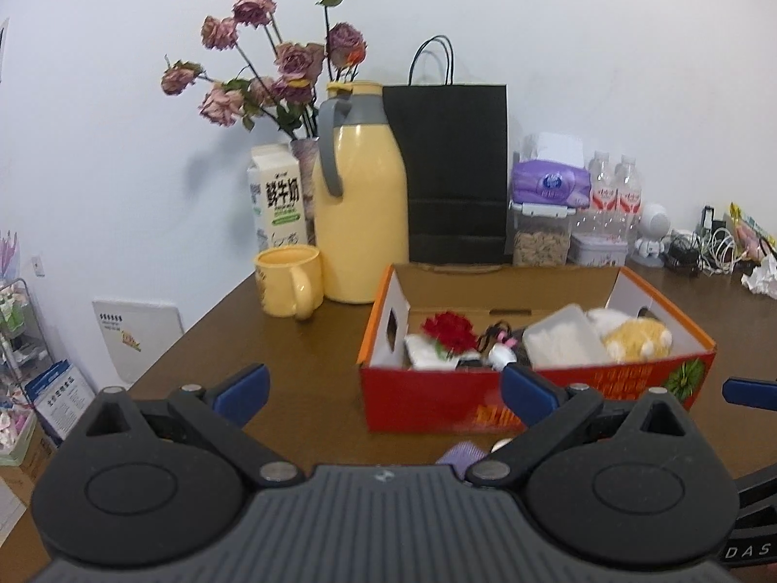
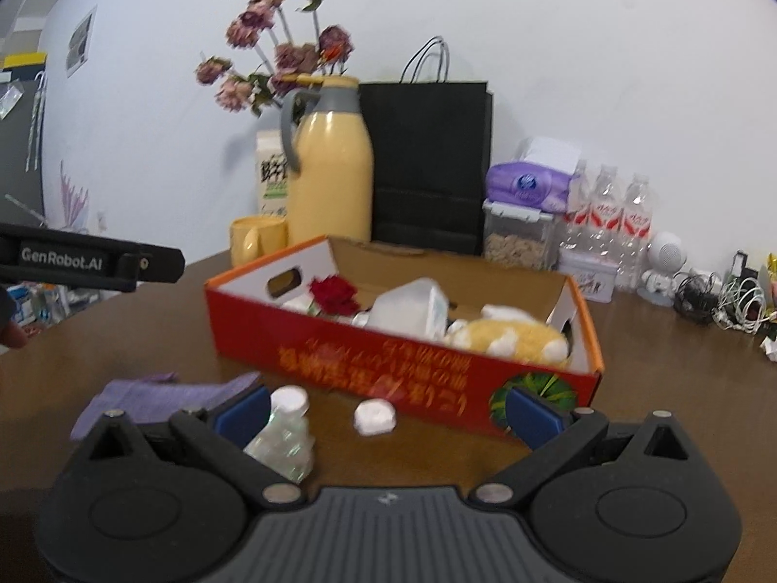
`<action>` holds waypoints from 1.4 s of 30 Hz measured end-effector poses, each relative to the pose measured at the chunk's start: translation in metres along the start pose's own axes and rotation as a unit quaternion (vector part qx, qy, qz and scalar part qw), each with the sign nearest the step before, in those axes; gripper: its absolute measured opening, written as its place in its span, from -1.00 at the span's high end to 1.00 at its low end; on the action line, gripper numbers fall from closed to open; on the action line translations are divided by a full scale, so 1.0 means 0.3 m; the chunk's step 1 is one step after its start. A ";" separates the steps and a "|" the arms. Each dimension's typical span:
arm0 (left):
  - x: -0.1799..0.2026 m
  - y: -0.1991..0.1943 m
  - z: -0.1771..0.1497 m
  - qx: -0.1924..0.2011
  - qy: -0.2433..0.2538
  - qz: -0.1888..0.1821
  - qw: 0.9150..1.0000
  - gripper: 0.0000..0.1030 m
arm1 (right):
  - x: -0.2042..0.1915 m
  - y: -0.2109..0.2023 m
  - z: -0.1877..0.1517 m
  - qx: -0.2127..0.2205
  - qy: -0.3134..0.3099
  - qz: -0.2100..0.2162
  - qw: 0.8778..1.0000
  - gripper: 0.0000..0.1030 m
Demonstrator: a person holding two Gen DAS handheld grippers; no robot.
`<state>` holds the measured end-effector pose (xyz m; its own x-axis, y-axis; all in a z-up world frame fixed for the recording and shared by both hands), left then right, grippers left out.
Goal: Organize objects
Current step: 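Withdraw both tools from the box back over the table, then grasp the glittery plastic bag with the right tool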
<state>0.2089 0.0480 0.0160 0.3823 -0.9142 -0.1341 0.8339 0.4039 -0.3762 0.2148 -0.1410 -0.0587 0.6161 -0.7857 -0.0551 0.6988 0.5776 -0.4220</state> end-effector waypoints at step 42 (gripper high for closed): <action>-0.054 0.082 -0.113 -0.064 -0.002 0.003 0.998 -1.00 | -0.041 0.156 -0.046 -0.044 0.052 0.082 0.994 0.15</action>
<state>0.2098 0.0716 -0.0221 0.3894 -0.9114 -0.1331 0.7735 0.4020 -0.4899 0.2349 -0.1074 -0.0902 0.6747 -0.7044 -0.2206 0.5552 0.6812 -0.4773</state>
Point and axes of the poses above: each gripper's, at about its wrist camera, not at the fingertips, and y roughly the way its jaws point, x to its right, z to its top, the point moved 9 cm from there along y, roughly the way its jaws point, and after that the axes turned 12 degrees about z, right-handed, at the moved point
